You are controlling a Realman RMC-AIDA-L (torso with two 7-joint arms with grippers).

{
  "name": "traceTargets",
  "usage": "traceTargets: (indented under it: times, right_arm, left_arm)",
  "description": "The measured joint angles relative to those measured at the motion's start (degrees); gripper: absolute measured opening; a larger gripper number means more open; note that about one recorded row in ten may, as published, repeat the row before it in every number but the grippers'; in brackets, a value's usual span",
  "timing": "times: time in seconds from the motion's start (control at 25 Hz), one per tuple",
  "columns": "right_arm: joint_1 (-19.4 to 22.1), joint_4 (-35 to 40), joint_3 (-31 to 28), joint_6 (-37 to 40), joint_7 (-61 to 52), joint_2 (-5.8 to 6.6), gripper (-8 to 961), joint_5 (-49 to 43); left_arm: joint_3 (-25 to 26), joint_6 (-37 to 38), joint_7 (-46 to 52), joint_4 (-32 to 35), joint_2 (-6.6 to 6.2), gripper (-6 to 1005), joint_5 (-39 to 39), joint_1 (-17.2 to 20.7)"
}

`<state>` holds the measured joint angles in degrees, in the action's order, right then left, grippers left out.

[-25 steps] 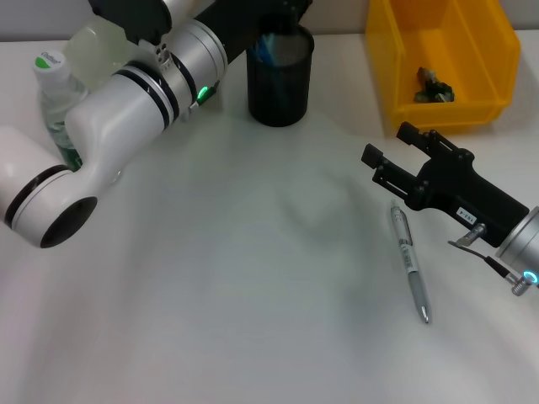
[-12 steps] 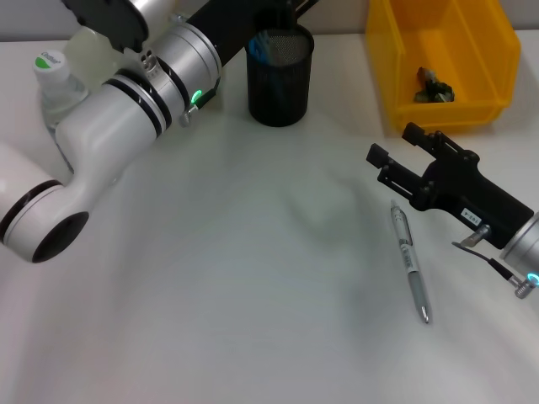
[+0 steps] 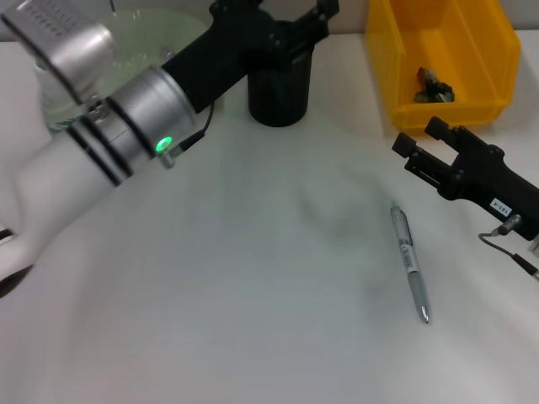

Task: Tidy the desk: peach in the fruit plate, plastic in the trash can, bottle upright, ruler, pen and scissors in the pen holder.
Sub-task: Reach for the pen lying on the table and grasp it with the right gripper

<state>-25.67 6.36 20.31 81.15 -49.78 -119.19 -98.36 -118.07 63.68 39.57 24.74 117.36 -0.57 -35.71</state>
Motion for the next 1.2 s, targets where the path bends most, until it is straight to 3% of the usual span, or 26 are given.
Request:
traceTargets:
  times: [0.12,0.24,0.36,0.4,0.44,0.64,0.68,0.88,1.2]
  right_arm:
    - [0.1,3.4,0.0,1.2,-5.7,0.05,742,-2.7]
    - [0.3,5.0,0.0,1.9,-7.8,0.08,741,-3.6]
    - [0.7,9.4,0.0,3.1,-13.9,0.11,741,-6.8]
    - [0.7,9.4,0.0,3.1,-13.9,0.11,741,-6.8]
    - [0.7,11.4,0.0,4.0,-16.7,0.15,741,-8.5]
    - [0.7,14.8,0.0,5.8,-20.9,0.21,741,-11.1]
    - [0.7,17.3,0.0,7.2,-23.6,0.25,741,-13.0]
    - [0.6,22.4,0.0,10.0,-28.7,0.28,740,-17.1]
    - [-2.4,32.1,1.4,17.3,-40.1,1.23,738,-26.9]
  left_arm:
    - [4.1,4.6,8.1,-0.2,-1.66,799,11.0,2.5]
    - [6.3,6.8,10.8,-0.3,-2.47,798,16.6,3.8]
    - [11.3,12.3,15.0,-0.8,-4.28,797,29.8,5.5]
    - [11.3,12.3,15.0,-0.8,-4.28,797,29.8,5.5]
    - [13.8,14.3,16.8,-0.9,-4.94,797,36.4,5.6]
    - [18.4,16.8,19.3,-1.0,-5.69,796,47.7,5.4]
    - [21.9,18.2,20.7,-1.0,-6.1,795,54.0,5.2]
    - [29.9,23.0,20.7,-0.9,-6.72,794,66.6,5.4]
    - [34.0,24.5,17.3,-0.7,-6.22,792,74.5,6.8]
